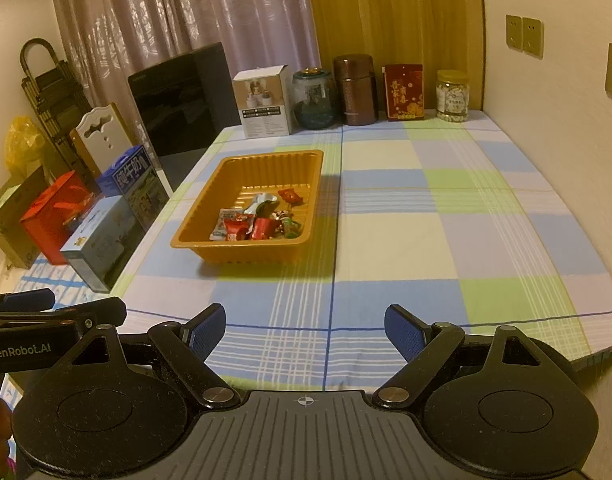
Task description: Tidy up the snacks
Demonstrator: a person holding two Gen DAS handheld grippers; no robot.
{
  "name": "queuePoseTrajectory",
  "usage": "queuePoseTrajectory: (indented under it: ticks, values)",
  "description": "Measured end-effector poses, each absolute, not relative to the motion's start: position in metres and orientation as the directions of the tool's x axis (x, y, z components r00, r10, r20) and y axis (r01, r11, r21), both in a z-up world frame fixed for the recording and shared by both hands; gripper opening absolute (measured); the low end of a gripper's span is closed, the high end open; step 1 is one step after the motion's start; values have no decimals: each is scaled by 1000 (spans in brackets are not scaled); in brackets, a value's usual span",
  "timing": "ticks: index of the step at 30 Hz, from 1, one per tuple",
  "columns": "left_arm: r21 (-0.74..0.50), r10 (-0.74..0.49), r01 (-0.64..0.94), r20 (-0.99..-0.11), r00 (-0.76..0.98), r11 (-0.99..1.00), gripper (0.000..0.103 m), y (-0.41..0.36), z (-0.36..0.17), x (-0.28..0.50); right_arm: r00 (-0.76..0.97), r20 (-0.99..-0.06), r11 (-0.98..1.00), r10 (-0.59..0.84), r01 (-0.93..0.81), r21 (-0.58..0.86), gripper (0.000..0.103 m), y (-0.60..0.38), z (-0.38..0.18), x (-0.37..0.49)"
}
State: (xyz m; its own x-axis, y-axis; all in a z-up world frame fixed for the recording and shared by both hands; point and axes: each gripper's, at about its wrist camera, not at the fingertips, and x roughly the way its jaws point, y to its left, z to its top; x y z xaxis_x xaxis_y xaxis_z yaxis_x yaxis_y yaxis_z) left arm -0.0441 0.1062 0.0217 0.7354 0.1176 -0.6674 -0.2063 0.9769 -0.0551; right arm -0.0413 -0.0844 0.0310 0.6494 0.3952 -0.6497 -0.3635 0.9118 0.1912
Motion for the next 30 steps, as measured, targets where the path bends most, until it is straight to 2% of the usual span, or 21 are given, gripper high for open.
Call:
queuePoseTrajectory:
  ticks: [30]
  values:
    - [-57,117,-207,-666,737,977,103,109,20,-44,650,-649,912,396,-363,194,86,-87,31,-40]
